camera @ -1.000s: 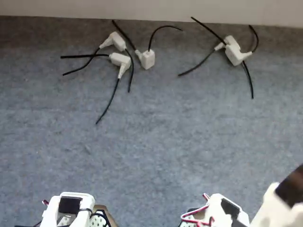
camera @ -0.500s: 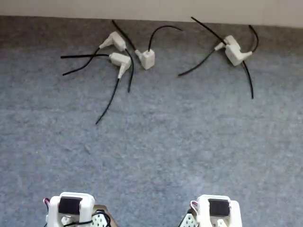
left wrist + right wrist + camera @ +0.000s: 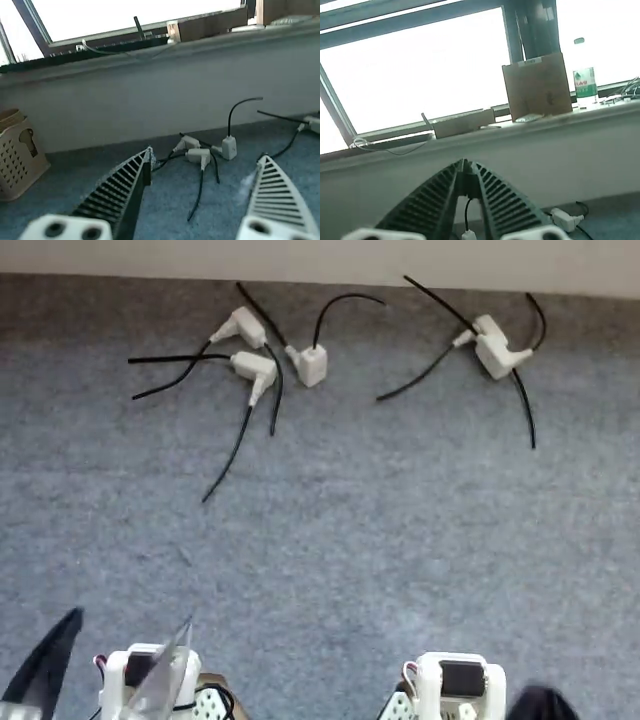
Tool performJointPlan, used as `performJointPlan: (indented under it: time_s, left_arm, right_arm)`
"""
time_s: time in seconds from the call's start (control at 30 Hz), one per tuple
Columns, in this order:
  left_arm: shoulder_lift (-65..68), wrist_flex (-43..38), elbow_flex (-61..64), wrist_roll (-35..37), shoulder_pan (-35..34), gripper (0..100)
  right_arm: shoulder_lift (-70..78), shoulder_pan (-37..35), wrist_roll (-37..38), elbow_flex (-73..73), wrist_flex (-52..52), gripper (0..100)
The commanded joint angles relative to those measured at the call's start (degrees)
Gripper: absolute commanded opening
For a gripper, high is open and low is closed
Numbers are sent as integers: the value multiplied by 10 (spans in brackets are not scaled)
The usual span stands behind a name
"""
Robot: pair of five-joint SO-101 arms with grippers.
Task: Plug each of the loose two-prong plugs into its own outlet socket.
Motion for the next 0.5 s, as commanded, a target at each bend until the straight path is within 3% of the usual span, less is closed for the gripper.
performJointPlan:
  time_s: [0.0,0.1,0.23,0.47]
  left_arm:
    - [-1,-1,127,-1,-2,309]
    - [-1,-24,144,-1,-2,309]
    - [0,-44,191,-2,-2,311]
    - [0,-139,415,-2,-2,309]
  right_arm:
    - [-14,-1,1,231,-90,9]
    - [-6,-4,2,365,-144,10]
    - [-10,-4,49,431,-189,47]
    - [-9,-4,119,650,-224,51]
